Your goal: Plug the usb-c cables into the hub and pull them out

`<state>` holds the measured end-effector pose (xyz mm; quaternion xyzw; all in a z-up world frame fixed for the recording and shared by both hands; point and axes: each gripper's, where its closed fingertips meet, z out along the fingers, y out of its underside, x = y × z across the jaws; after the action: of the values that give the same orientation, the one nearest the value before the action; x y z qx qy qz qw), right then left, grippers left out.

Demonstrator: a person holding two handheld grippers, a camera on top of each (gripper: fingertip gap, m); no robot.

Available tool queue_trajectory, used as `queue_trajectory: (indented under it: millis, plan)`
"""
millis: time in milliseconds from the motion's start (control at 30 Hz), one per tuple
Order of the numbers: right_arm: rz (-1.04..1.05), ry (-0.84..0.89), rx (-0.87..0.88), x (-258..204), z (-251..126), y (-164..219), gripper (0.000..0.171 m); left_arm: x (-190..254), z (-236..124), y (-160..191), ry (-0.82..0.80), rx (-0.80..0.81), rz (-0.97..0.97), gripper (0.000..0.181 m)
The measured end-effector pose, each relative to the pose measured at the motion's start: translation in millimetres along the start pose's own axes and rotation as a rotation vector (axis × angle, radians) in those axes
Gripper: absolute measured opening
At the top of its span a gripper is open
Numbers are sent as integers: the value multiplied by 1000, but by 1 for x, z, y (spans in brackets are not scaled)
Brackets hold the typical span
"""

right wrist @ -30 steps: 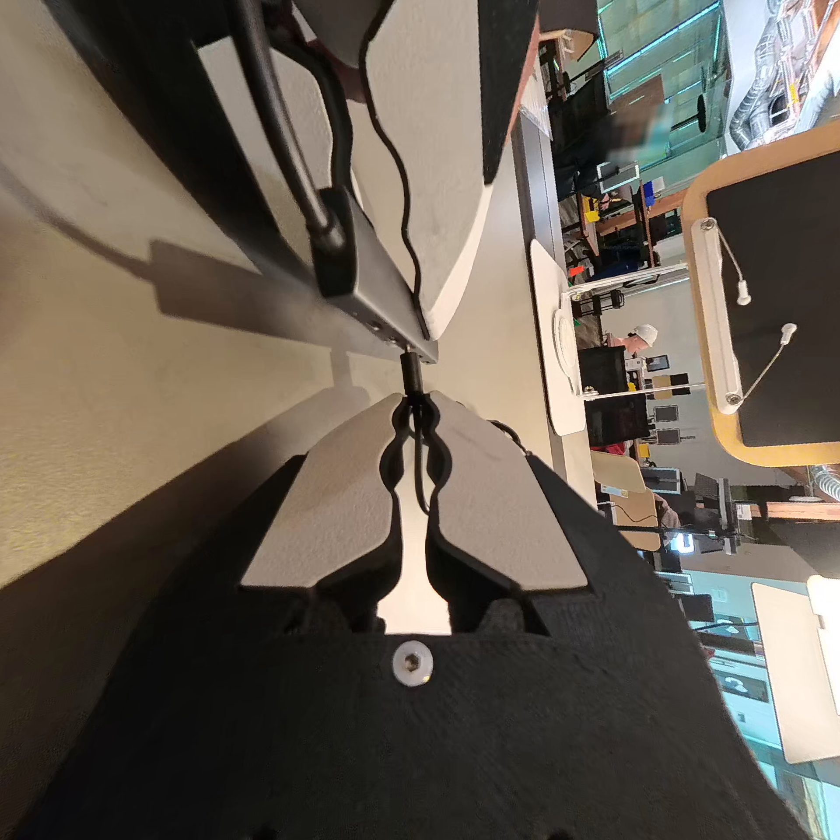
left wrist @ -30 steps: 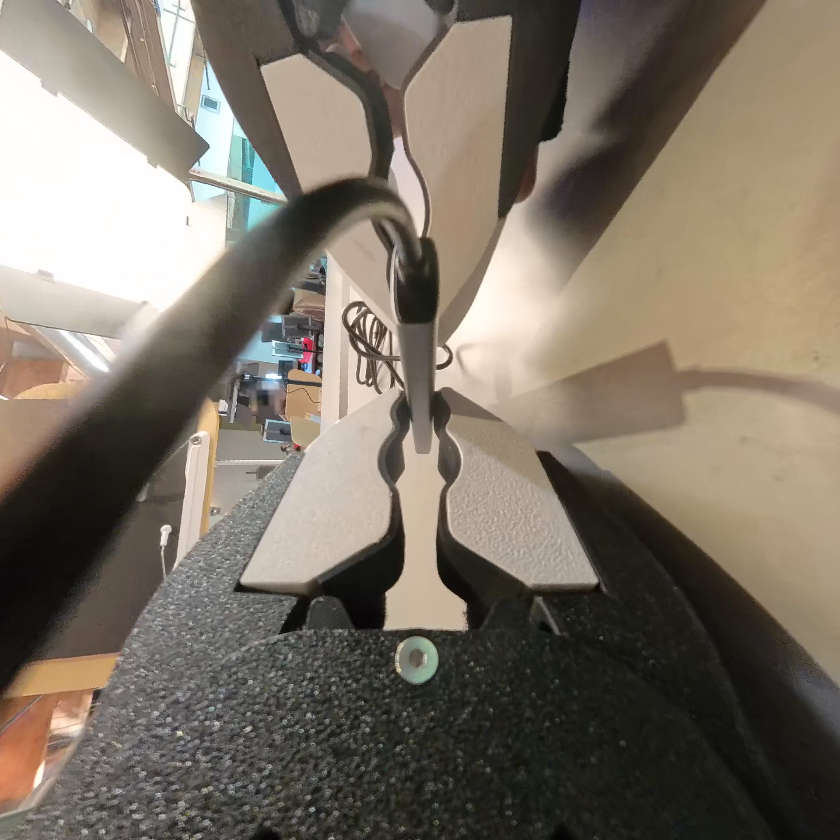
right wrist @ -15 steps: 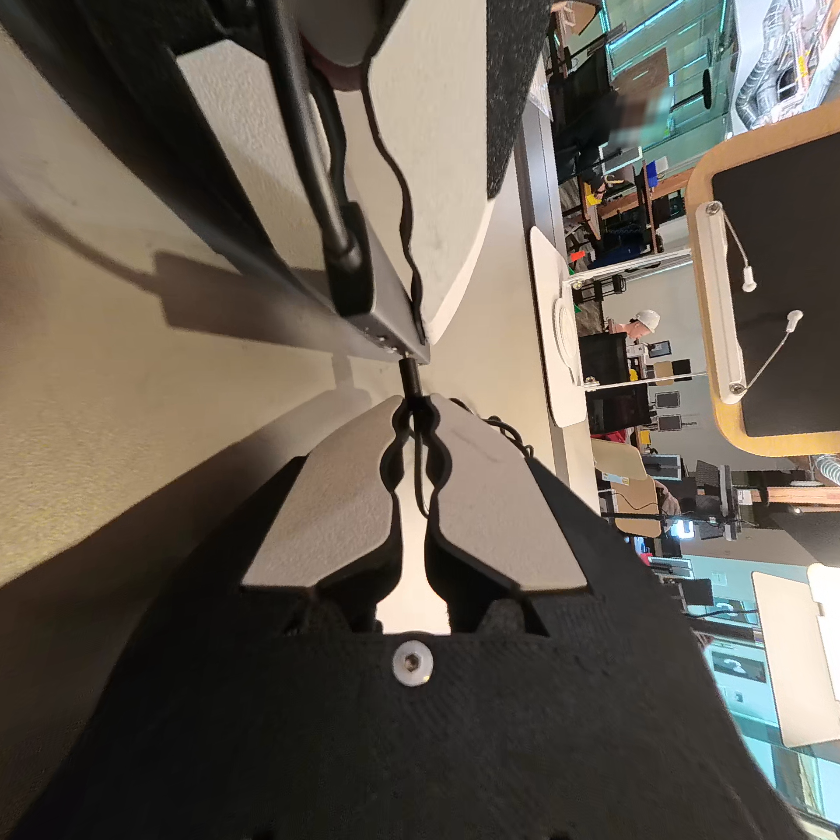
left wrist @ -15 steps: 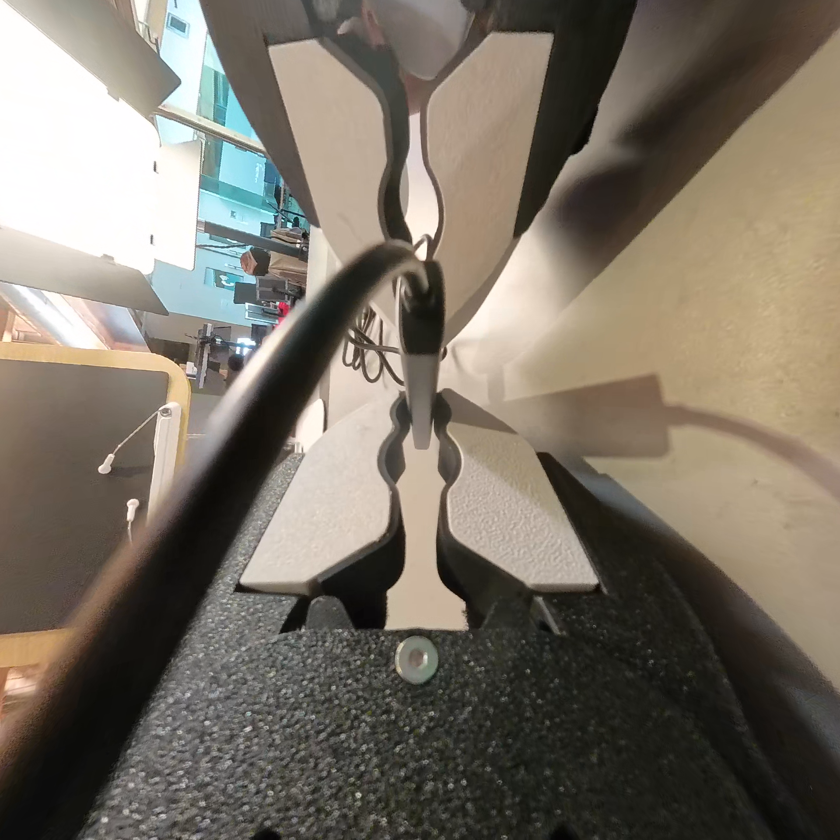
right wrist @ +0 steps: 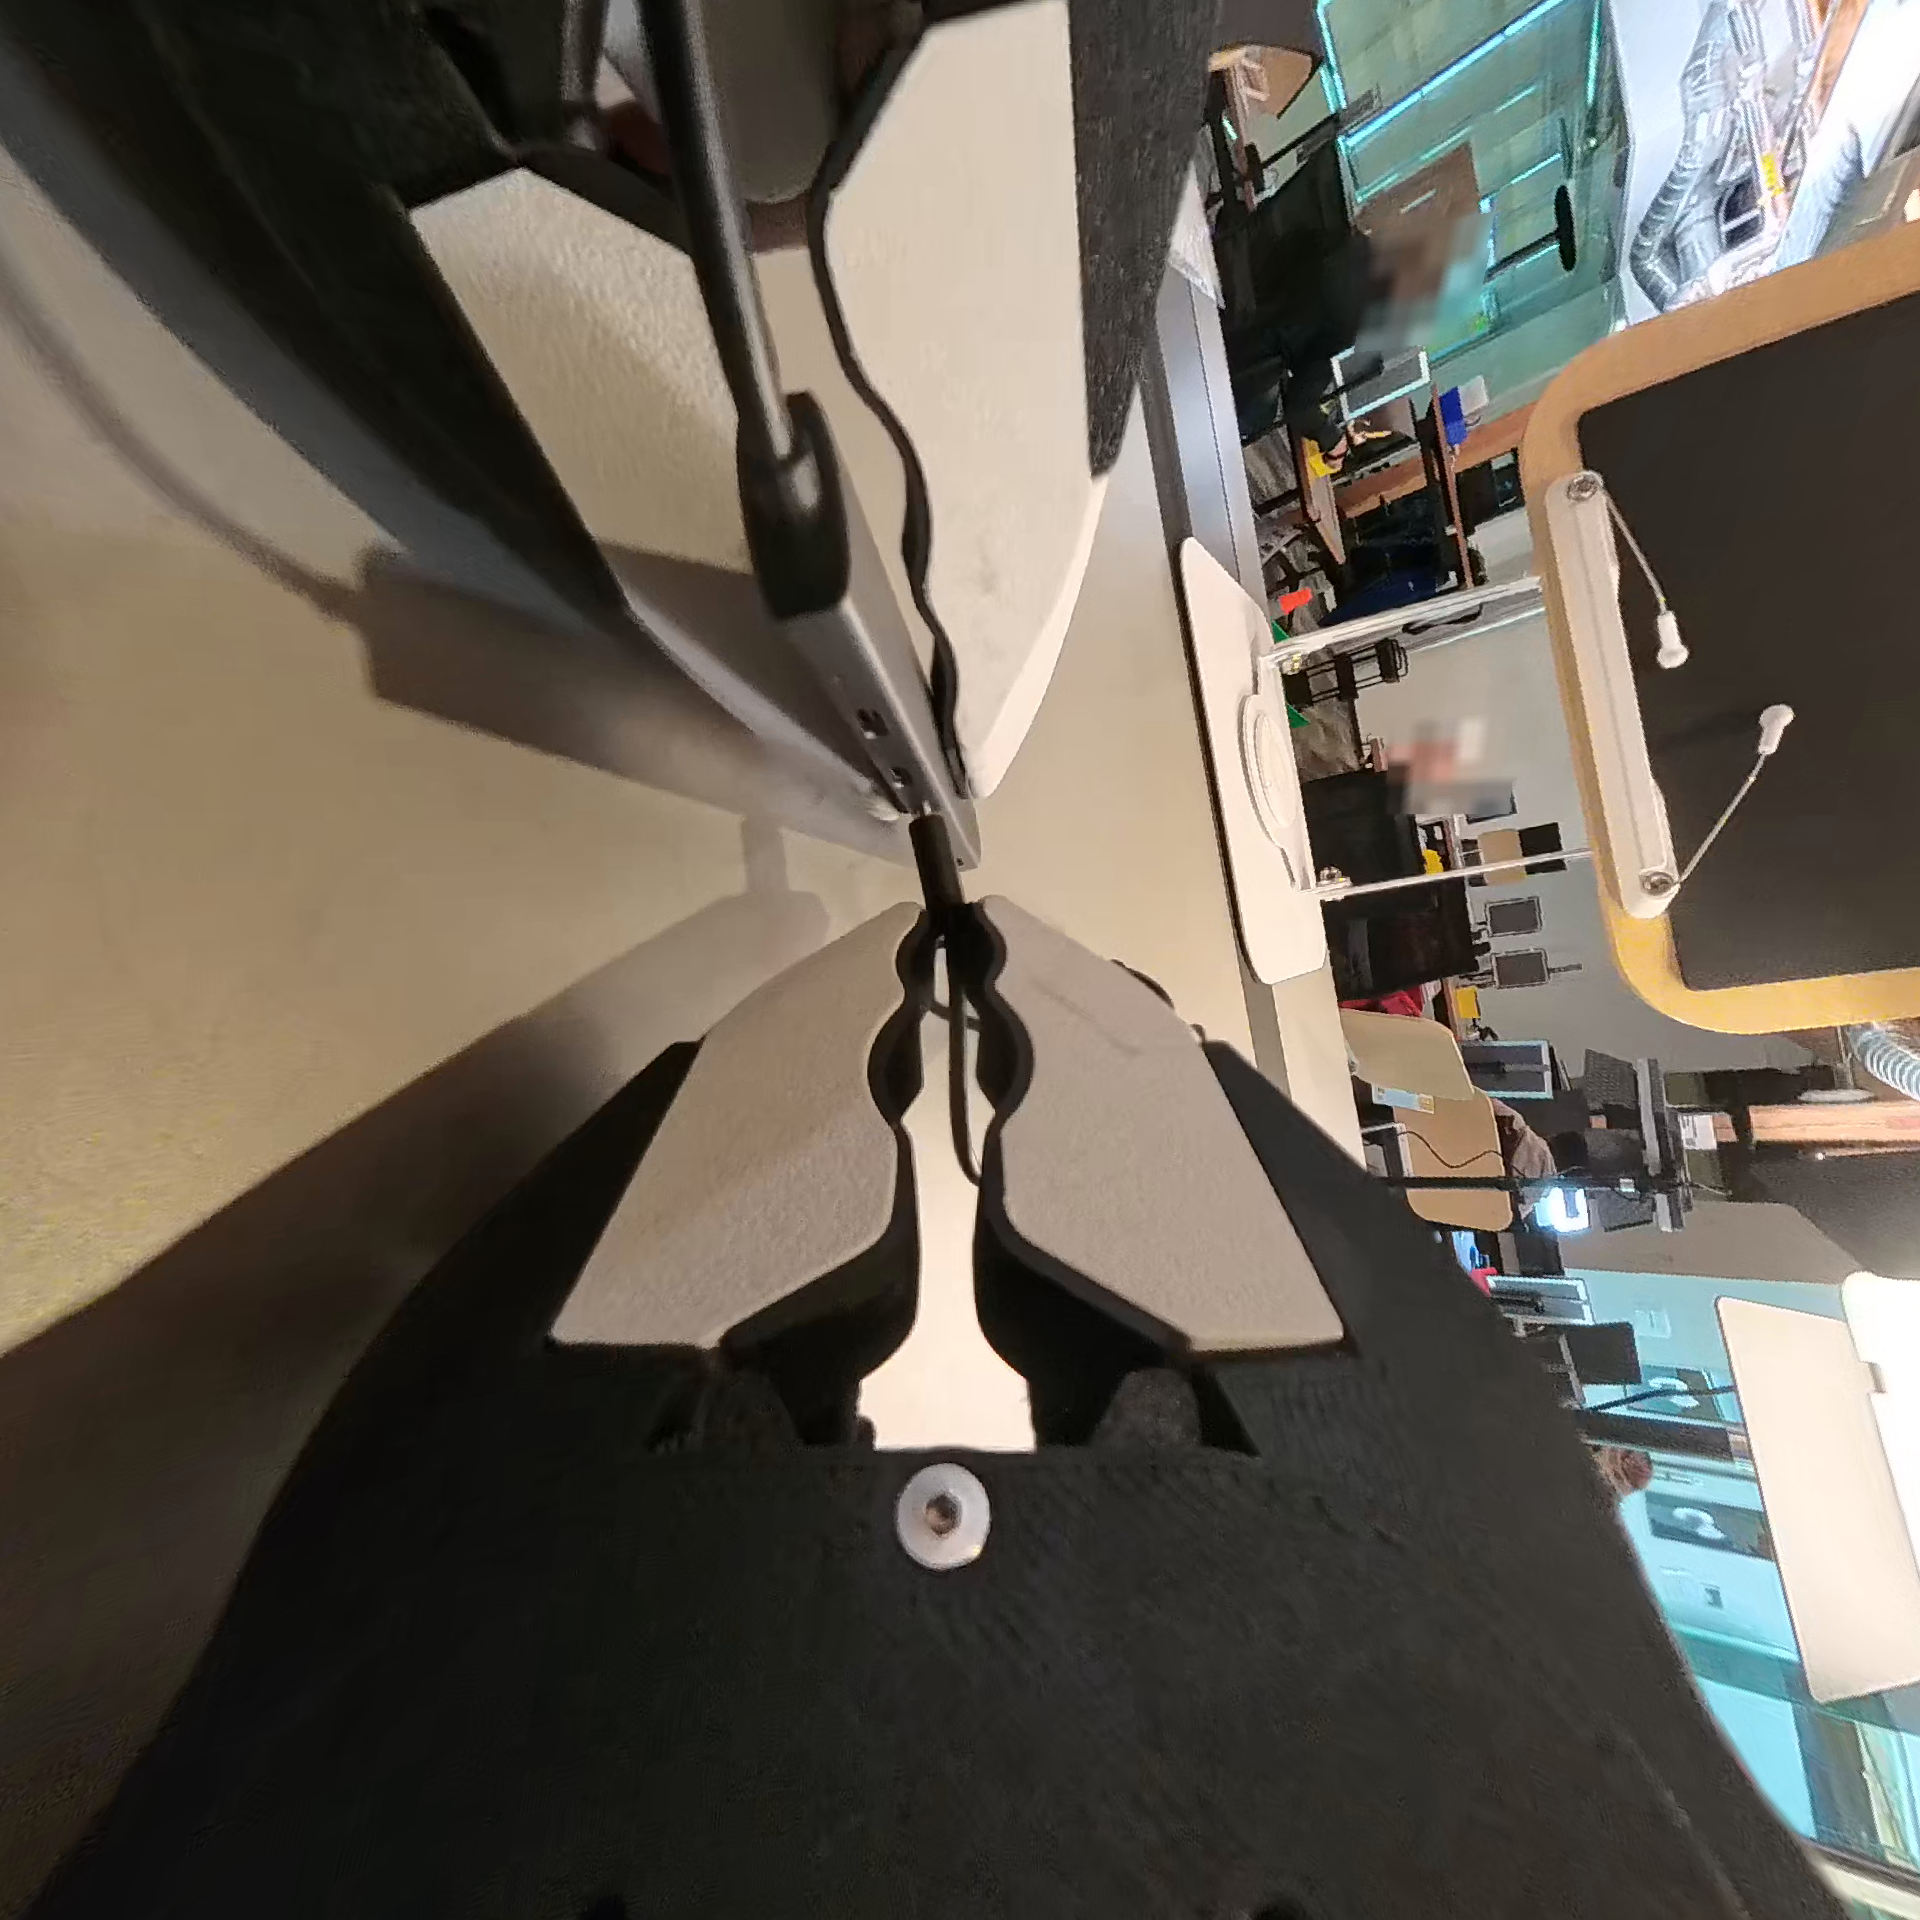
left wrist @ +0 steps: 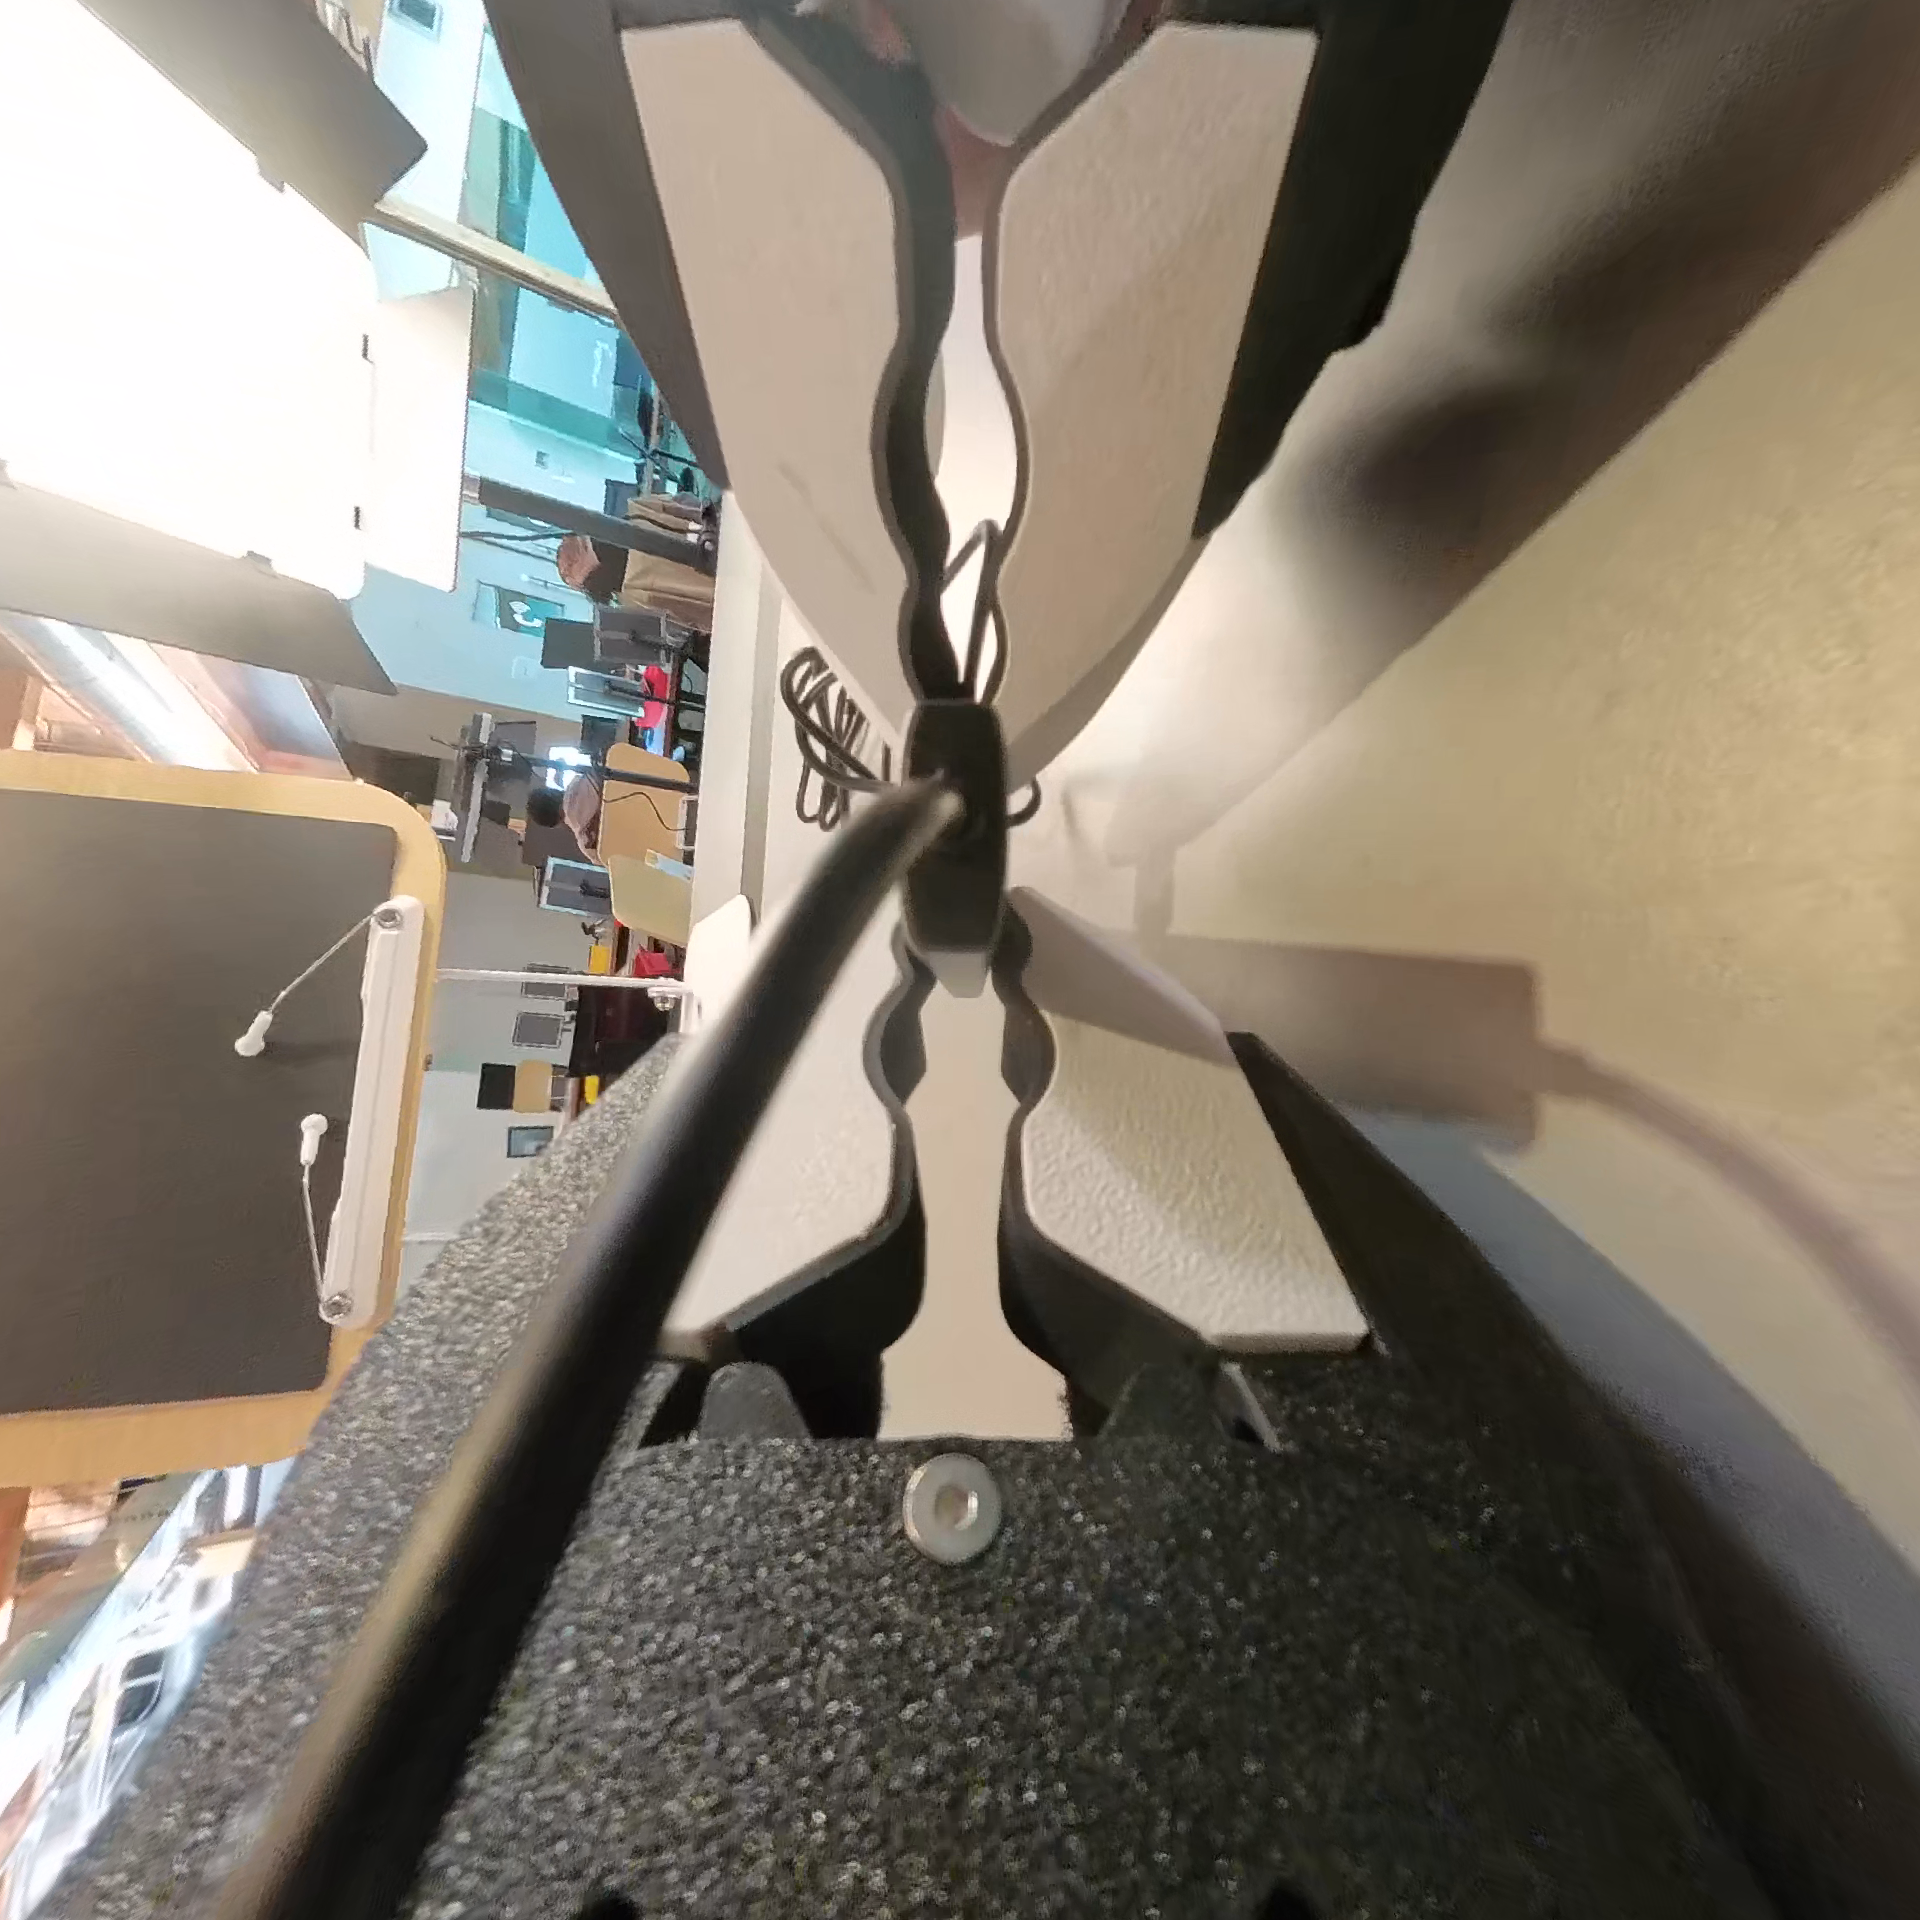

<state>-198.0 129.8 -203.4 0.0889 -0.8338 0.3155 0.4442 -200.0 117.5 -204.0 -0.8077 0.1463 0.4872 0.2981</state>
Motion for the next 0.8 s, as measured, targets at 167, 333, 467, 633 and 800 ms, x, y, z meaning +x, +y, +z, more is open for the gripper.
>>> queue_trajectory:
  millis: [167,333,467,633,800]
  plan:
    - [15,7,60,2,-1,-1,6,-2,-1,-1,8,39,-33,12]
    - [-31,29,66,2,-2,-4,6,-2,-3,-1,7,44,-42,12]
    - [-53,29,35,1,-1,-1,5,-2,-1,-1,5,14,-57,12]
    - [-10,42,51,9,-5,-5,5,-9,-2,-5,-23,9,-103,13]
    - [-88,-18,30,-6,-2,-1,4,6,0,-2,43,-19,-27,12]
